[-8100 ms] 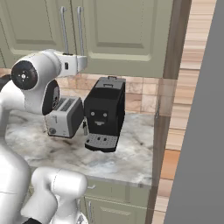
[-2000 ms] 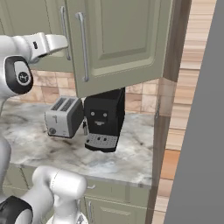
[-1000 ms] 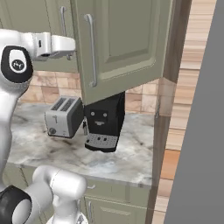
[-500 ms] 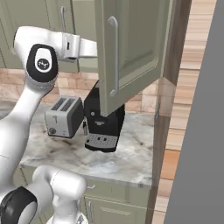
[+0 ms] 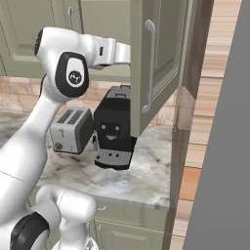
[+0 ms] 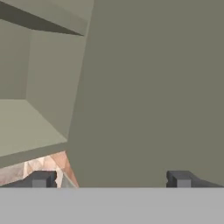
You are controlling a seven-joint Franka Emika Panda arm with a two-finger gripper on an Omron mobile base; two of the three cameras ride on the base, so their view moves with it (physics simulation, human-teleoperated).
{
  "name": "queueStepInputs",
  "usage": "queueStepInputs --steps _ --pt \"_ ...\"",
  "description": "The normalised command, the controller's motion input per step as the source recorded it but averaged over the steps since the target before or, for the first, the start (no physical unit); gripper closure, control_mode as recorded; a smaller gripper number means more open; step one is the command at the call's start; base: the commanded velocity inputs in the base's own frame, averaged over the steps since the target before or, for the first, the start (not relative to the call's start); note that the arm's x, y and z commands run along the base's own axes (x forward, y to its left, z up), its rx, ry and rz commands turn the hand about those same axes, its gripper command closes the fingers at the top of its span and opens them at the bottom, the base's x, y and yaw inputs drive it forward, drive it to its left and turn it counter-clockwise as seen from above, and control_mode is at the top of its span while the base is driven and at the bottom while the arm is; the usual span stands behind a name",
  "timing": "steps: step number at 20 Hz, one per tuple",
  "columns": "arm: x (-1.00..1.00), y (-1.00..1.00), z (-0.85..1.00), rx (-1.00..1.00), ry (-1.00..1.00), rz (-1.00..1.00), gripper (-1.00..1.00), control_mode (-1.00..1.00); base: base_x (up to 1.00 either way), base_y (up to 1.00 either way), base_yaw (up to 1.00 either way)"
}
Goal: Open the cabinet directly in front. Then move the wine and the mug to the dining counter with the candle on it.
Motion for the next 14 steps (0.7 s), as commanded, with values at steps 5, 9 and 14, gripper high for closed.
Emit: queueStepInputs --steps 5,9,14 --pt "-0.47 0.31 -0.02 -0.03 -0.02 0.15 -1.00 -1.00 0.00 0.00 0.00" --pt "-0.39 1.00 -0.10 -0.01 0.00 0.37 -1.00 -1.00 0.00 0.00 0.00" --pt "-0.10 1.00 0.00 0.00 0.00 0.37 -1.00 -1.00 0.00 0.00 0.00"
